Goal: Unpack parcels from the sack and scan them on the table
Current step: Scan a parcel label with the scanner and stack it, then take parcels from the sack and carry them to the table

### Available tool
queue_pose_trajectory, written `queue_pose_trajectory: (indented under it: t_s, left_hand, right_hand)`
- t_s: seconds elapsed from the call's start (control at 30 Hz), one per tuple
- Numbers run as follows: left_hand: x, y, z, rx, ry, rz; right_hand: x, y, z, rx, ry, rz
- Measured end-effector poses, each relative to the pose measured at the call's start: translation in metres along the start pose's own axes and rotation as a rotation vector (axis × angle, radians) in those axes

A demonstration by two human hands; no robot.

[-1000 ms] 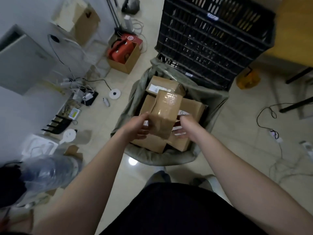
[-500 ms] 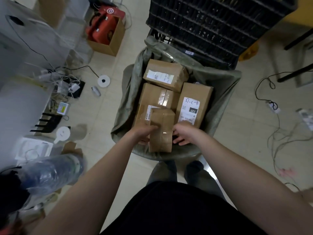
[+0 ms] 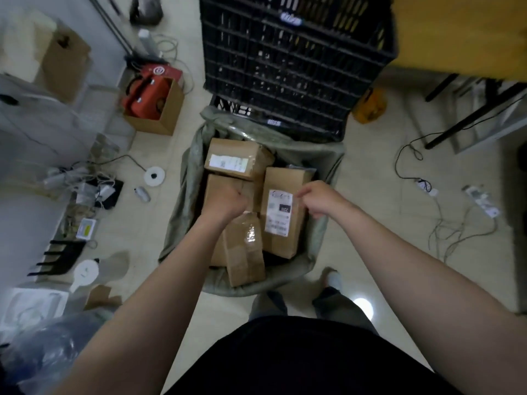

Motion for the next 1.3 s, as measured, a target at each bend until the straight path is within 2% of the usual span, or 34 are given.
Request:
queue_pose_trajectory:
  t_s: [0.23, 0.4, 0.53, 0.7, 0.8, 0.97, 1.2, 1.3]
  left_hand:
    - [0.019, 0.197, -0.032, 0.006, -0.172, -0.293]
    - [0.031, 0.359, -0.065, 0.17, -0.2, -0.322]
    - [0.037, 0.485, -0.099, 0.241, -0.18, -0.356]
    - [0.028, 0.592, -0.129, 0.26, -0.163, -0.403]
    - [0.005, 0.631, -0.133, 0.247, -0.107, -0.424]
    - [-0.071, 0.682, -0.131, 0.091, 0.014, -0.48]
    - [-0.246, 0.754, -0.118, 0.036, 0.06, -0.432]
    - [-0.333, 0.779, -0.104, 0.008, 0.025, -0.357]
  right_hand:
    - [-0.024, 0.037, 0.193, 0.066, 0.182, 0.124]
    - [-0.046, 0.08, 0.347, -0.006, 0.317, 0.183]
    - [-0.053, 0.125, 0.451, -0.021, 0.354, 0.173]
    - [-0.076, 0.154, 0.562, -0.067, 0.474, 0.207]
    - [-0.108, 0.154, 0.596, -0.061, 0.472, 0.228]
    - [-0.186, 0.138, 0.634, -0.088, 0.442, 0.244]
    - [-0.355, 0.091, 0.683, -0.13, 0.441, 0.211]
    - [-0.437, 0.056, 0.697, -0.122, 0.404, 0.167]
Point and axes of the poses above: each hand's wrist, its own x-axis away from the middle knuckle, its own z-axis out of the back of the hand, y = z × x, the point moved 7 cm from there along -x, towards the middle knuckle, and after that the axes turned 12 degrees about y, right-handed, at the moved point
